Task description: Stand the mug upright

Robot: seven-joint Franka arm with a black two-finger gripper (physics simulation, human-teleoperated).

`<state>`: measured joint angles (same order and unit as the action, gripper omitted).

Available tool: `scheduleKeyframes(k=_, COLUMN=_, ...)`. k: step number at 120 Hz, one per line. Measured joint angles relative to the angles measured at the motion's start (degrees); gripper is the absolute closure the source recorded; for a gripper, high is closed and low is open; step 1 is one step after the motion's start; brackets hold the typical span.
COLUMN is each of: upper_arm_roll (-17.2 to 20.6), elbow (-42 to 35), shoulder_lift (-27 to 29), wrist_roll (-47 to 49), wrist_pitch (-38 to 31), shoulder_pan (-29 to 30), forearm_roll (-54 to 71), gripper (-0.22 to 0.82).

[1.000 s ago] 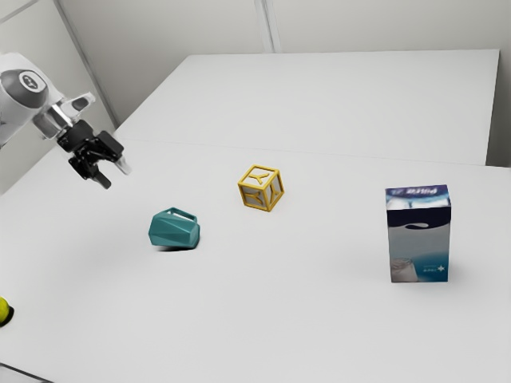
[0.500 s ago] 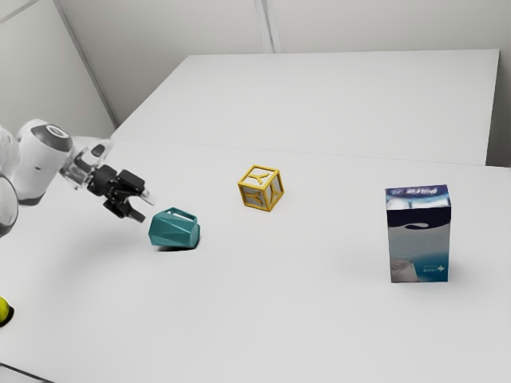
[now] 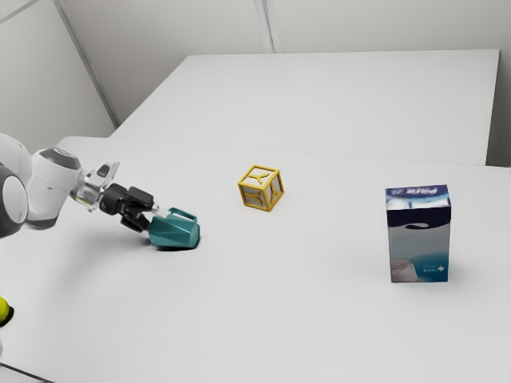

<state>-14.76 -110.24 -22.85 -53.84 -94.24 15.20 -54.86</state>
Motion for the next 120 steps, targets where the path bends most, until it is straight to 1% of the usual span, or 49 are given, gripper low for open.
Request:
scheduleKeyframes(k=11, upper_arm_roll=0.00, elbow=0.01, shoulder_lift=0.03, wrist_roll=-1.20, wrist_pitch=0.47, shoulder_pan=0.00, forearm_roll=-0.20, gripper=0.37)
scheduleKeyframes(k=18, upper_arm_roll=0.00, elbow=0.01, shoulder_lift=0.04, wrist_roll=-1.88, wrist_pitch=0.69, shoulder_pan=-0.03, forearm_roll=-0.29, gripper=0.49)
scheduleKeyframes(k=27, upper_arm_roll=0.01, elbow=0.02, shoulder_lift=0.06, wrist_roll=-2.65, wrist_pitch=0.89, shoulder_pan=-0.12, forearm_roll=-0.37, gripper=0.60)
scheduleKeyframes(k=38, upper_arm_roll=0.00, elbow=0.07, shoulder_lift=0.16, wrist_roll=-3.44, wrist_pitch=1.07, shoulder_pan=-0.22, forearm_roll=-0.58, gripper=0.68)
scheduleKeyframes(k=56, upper_arm_roll=0.00, elbow=-0.02, shoulder_lift=1.01, wrist_roll=-4.42, wrist_pitch=1.59, shoulder_pan=-0.36, forearm_roll=-0.71, gripper=0.74)
scheduleKeyframes(k=80, upper_arm_roll=0.00, elbow=-0.65, shoulder_lift=2.48, wrist_roll=-5.29, wrist_pitch=3.45, shoulder_pan=-0.61, forearm_roll=-0.74, gripper=0.77)
scheduleKeyframes(k=91, upper_arm_roll=-0.01, elbow=-1.02, shoulder_lift=5.19, wrist_roll=-5.00, wrist_pitch=4.11, shoulder_pan=-1.20, forearm_roll=0.05, gripper=0.78)
scheduleKeyframes(k=108, upper_arm_roll=0.08, elbow=0.10, shoulder_lift=10.43, wrist_roll=-2.23, wrist_pitch=4.18, shoulder_pan=-2.43, forearm_roll=7.44, gripper=0.78)
scheduleKeyframes(k=120, upper_arm_roll=1.10, elbow=4.28, shoulder_lift=11.54, wrist_roll=0.97, wrist_pitch=3.42, shoulder_pan=-4.15, forearm_roll=16.32, gripper=0.78)
